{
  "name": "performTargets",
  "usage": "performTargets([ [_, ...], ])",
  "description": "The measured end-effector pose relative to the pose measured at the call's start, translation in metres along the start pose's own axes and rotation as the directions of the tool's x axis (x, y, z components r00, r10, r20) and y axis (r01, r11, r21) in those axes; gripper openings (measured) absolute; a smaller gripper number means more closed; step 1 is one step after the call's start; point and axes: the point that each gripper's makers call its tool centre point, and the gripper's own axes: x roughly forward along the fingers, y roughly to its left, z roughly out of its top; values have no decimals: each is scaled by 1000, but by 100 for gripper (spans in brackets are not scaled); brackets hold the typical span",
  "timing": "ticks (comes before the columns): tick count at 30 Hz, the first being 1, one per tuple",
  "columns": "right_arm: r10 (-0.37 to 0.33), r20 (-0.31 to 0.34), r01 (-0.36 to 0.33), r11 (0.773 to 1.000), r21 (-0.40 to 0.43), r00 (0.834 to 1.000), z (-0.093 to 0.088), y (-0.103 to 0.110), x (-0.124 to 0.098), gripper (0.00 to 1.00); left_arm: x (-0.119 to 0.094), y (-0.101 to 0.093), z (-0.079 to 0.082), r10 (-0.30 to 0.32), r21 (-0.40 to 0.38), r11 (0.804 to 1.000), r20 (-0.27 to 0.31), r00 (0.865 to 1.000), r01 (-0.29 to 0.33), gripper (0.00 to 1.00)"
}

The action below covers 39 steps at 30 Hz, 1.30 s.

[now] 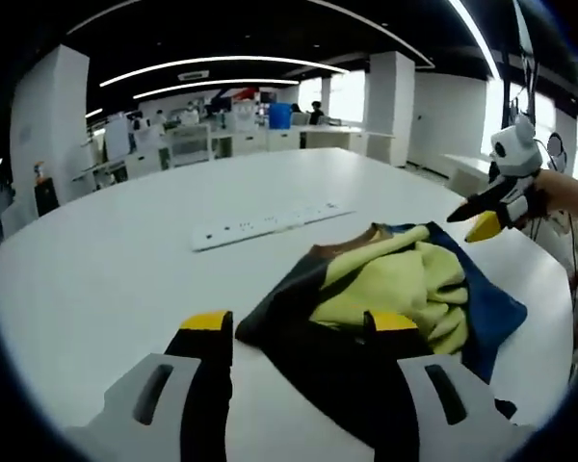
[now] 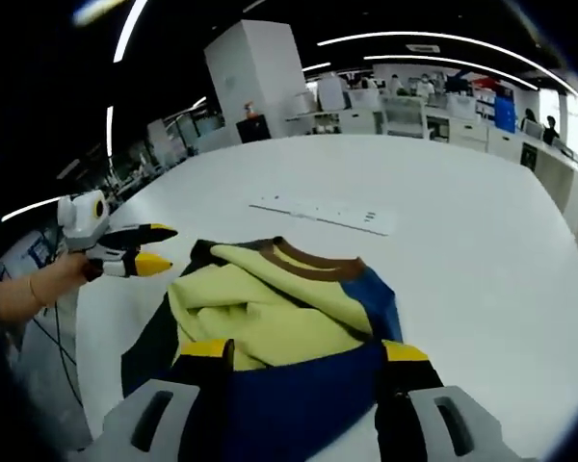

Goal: Fold the garment on the visible template until the final outline fits inside the template.

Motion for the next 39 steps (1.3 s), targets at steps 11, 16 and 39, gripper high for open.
performTargets([
  [11, 115, -23, -116, 989, -90, 993, -12, 68, -25, 62, -37, -31, -8, -77, 93, 993, -20, 997, 79, 60],
  [16, 160, -54, -166, 978, -126, 986, -24, 96, -31, 60, -50, -45, -13, -106, 84, 991, -18, 994, 107, 60],
  [39, 294, -80, -304, 934, -187, 952, -72, 174, -17, 41, -91, -89, -84, -121, 62, 990, -91, 988, 127, 52],
])
